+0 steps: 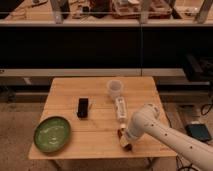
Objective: Drag the pepper across the table
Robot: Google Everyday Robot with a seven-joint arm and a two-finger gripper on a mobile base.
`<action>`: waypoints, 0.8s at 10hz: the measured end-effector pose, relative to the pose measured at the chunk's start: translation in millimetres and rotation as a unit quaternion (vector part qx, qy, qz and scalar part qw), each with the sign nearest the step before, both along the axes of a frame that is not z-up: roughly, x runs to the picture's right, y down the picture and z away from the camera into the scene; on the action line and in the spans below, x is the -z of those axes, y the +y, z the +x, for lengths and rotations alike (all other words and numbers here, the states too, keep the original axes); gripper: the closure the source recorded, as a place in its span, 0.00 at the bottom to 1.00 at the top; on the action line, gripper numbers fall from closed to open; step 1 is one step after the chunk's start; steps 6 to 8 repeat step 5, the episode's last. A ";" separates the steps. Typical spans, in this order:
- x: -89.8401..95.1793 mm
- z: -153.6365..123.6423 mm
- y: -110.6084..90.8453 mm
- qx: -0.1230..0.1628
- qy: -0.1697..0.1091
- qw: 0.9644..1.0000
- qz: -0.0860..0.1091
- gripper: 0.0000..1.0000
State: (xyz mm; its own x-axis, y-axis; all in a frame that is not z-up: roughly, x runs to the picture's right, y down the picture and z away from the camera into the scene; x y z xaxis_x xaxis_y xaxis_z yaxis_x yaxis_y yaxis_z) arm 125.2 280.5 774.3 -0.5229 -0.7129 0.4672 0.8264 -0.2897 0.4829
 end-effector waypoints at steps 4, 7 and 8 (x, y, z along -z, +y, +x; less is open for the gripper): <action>3.7 13.5 3.8 -0.006 0.007 1.000 0.006 0.68; 3.7 13.2 3.1 -0.005 0.007 1.000 0.007 0.68; 3.7 13.2 3.1 -0.005 0.007 1.000 0.007 0.68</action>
